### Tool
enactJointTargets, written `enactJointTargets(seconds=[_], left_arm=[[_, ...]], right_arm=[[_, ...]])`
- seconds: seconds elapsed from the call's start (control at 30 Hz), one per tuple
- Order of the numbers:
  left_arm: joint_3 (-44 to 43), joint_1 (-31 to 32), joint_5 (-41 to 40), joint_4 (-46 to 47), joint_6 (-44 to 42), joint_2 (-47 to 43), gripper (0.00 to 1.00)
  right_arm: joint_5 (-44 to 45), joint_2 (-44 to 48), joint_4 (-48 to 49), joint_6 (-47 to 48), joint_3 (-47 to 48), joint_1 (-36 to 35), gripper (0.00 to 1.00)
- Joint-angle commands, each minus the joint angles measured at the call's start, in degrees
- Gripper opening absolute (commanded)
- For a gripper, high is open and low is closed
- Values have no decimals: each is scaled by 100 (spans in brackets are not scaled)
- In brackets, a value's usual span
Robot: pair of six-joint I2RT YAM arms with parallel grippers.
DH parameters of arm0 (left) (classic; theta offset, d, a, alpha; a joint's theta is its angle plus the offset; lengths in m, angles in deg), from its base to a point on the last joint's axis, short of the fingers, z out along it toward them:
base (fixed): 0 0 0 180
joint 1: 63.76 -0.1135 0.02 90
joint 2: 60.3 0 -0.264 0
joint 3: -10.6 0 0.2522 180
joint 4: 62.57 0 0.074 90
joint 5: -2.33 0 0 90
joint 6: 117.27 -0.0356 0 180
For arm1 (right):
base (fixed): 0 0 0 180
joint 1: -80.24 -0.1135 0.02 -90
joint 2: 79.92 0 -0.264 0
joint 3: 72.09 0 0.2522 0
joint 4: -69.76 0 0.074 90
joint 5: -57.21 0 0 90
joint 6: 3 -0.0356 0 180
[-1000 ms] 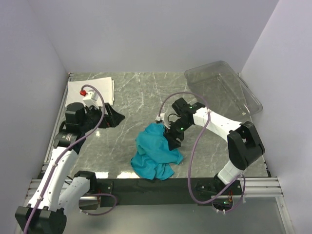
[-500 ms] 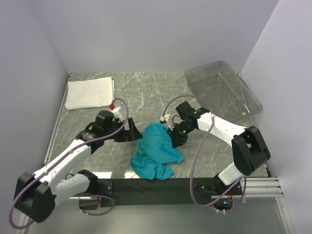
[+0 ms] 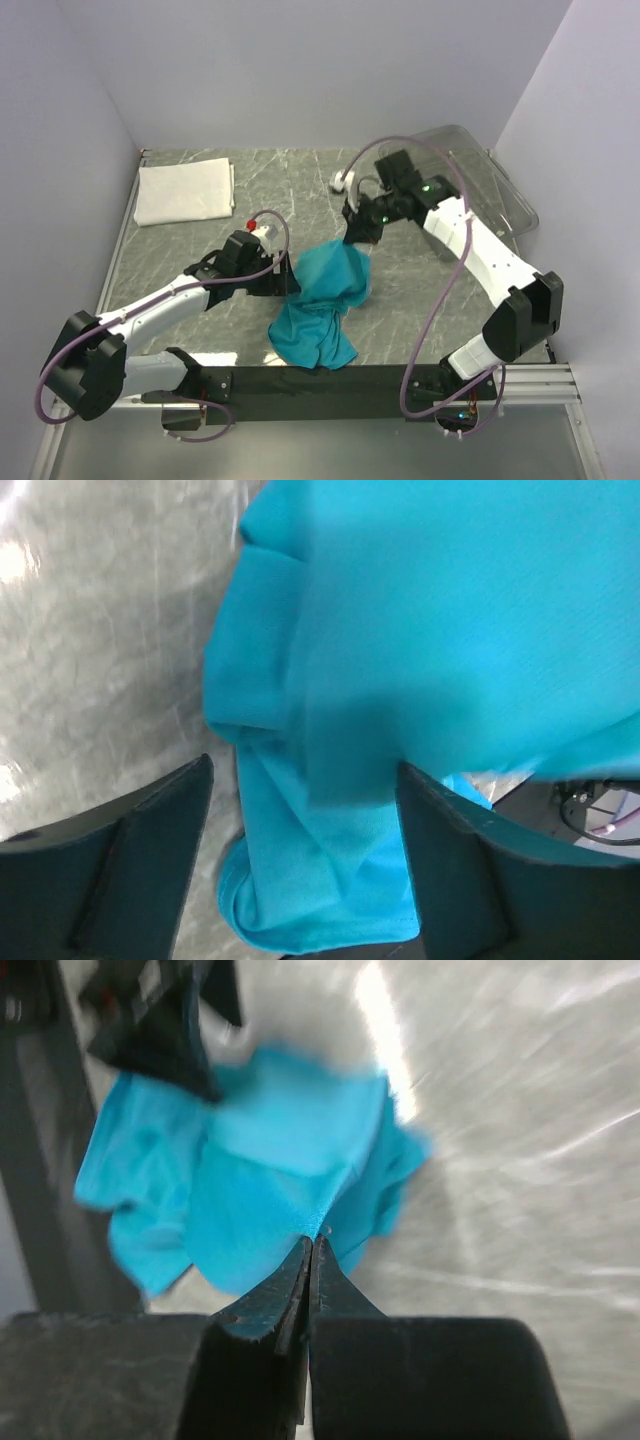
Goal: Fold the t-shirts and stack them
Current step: Flatten the tshirt out
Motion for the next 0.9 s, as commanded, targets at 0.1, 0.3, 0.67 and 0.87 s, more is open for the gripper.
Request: enactJointTargets(seconds=[0.1,0.3,0.67,0.87], left_arm=[[-514,30,-93,515,-336,-276,41],[-910,39,-1112,111,-380,-1075,52],[-383,22,-805,233,-687,-1359,83],[-901,30,-393,743,-1548,-533,84]], right_arm=[[70,-36,-238,2,1563,127,0],[791,-176,211,-412,2618,144,0],[1056,-229,511,-685,3920,126,0],[870,-98,422,-535,3850,127,0]])
